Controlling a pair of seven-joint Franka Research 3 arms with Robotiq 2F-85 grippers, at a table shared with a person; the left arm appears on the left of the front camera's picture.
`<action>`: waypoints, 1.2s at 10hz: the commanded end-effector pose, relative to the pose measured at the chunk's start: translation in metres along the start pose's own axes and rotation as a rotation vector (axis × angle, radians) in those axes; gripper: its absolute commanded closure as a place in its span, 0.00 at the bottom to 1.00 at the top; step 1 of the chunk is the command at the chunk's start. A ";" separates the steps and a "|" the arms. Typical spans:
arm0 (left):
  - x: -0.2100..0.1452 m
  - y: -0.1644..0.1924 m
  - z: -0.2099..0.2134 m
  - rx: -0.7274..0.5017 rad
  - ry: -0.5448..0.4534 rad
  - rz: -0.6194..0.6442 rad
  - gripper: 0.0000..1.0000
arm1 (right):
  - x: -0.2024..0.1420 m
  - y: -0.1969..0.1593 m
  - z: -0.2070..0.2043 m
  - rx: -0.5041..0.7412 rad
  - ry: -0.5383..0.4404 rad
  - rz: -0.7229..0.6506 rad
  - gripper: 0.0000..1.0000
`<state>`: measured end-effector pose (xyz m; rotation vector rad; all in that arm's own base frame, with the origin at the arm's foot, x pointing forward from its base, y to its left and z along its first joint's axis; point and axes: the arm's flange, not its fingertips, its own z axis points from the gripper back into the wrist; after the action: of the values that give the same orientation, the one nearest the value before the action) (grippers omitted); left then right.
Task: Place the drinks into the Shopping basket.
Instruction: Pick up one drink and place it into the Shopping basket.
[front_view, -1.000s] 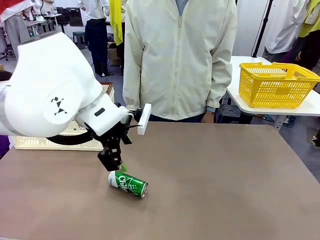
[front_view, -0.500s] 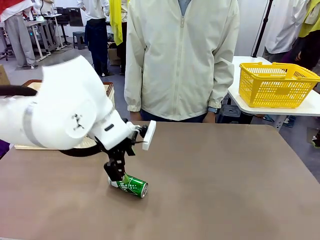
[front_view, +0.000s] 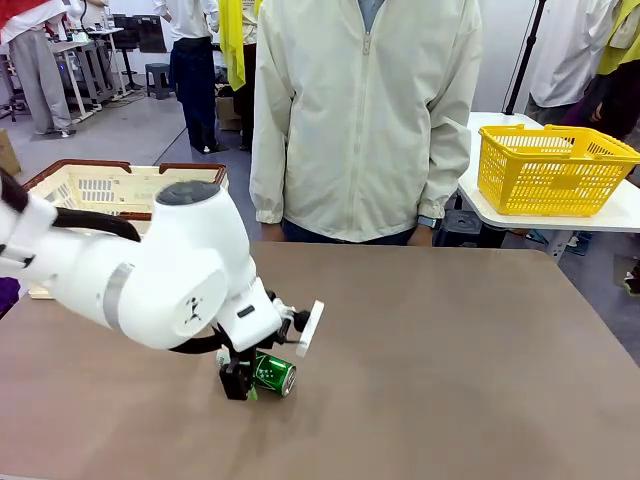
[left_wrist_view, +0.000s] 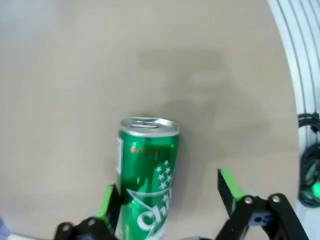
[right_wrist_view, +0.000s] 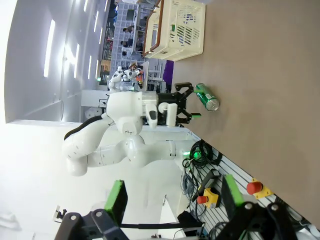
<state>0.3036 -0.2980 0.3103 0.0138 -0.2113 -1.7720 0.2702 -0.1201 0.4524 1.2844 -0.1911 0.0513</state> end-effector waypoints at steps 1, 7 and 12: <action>0.003 -0.002 -0.028 -0.001 0.074 0.002 0.00 | 0.000 0.003 0.003 0.004 0.005 0.000 0.00; 0.000 0.008 -0.042 0.014 0.081 0.011 0.00 | 0.000 0.003 0.003 0.004 0.005 0.000 0.00; -0.001 0.009 -0.037 -0.016 0.068 0.001 1.00 | 0.000 0.003 0.003 0.004 0.005 0.000 0.00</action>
<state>0.3183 -0.3057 0.2789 0.0839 -0.1646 -1.7627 0.2702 -0.1202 0.4524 1.2843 -0.1910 0.0510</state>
